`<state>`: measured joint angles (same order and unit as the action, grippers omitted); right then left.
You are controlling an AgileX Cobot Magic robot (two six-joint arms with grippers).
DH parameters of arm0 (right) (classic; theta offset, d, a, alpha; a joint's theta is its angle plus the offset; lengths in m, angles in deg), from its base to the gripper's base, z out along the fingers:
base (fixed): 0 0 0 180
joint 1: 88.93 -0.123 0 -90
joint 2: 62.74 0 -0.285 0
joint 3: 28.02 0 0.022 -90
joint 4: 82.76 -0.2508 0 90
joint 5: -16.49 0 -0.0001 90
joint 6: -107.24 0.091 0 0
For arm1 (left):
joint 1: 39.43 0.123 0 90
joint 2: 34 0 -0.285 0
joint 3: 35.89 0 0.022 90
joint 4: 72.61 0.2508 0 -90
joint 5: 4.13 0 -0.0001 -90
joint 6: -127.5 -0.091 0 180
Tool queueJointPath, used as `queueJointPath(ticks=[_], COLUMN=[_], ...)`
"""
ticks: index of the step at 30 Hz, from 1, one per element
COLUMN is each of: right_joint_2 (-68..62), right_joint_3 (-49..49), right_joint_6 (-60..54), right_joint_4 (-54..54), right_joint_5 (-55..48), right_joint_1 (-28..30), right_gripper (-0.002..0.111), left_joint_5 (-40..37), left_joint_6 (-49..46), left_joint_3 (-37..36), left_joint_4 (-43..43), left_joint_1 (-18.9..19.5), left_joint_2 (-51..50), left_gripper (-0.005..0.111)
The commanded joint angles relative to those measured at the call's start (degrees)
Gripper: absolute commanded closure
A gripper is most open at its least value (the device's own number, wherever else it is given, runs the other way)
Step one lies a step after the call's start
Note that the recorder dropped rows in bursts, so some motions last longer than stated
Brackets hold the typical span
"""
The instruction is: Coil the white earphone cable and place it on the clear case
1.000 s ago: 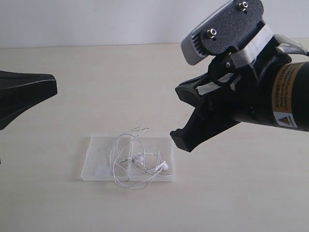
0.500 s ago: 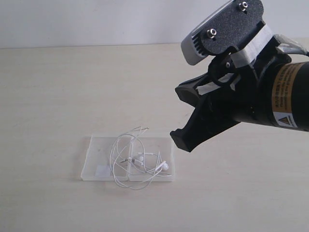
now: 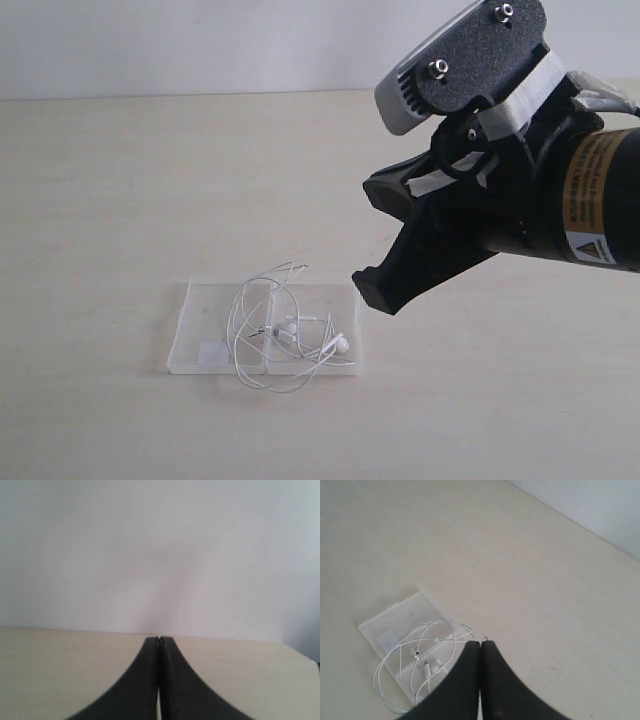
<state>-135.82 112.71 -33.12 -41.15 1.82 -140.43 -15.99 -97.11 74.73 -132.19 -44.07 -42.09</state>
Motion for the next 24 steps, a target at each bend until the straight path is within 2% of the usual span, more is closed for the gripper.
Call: queueJointPath(ticks=[1, 2, 4, 6, 12, 24], right_joint_2=[0.57, 0.57, 0.57, 0.57, 0.57, 0.57], right_joint_3=[-0.13, -0.13, -0.13, -0.13, -0.13, -0.13], right_joint_6=[-0.06, -0.06, -0.06, -0.06, -0.06, -0.06], right_joint_4=[0.13, 0.13, 0.13, 0.13, 0.13, 0.13], right_joint_5=[0.21, 0.67, 0.67, 0.67, 0.67, 0.67], right_joint_1=[0.37, 0.37, 0.37, 0.37, 0.37, 0.37], right_gripper=[0.108, 0.108, 0.108, 0.108, 0.108, 0.108], left_joint_5=[-1.89, -5.25, -8.69, -10.86, -10.38, -8.89], left_joint_6=[50.08, 59.6, 63.11, 62.23, 61.44, 61.32], left_joint_3=[-0.32, -0.32, -0.32, -1.05, -7.59, -7.84], left_joint_4=[53.59, 65.18, 69.88, 71.02, 70.94, 70.96], left_joint_1=[-0.02, -0.02, -0.02, -0.02, -0.02, -0.02], left_joint_2=[0.31, 0.31, 0.31, 0.31, 0.31, 0.31], left_gripper=[0.107, 0.107, 0.107, 0.107, 0.107, 0.107])
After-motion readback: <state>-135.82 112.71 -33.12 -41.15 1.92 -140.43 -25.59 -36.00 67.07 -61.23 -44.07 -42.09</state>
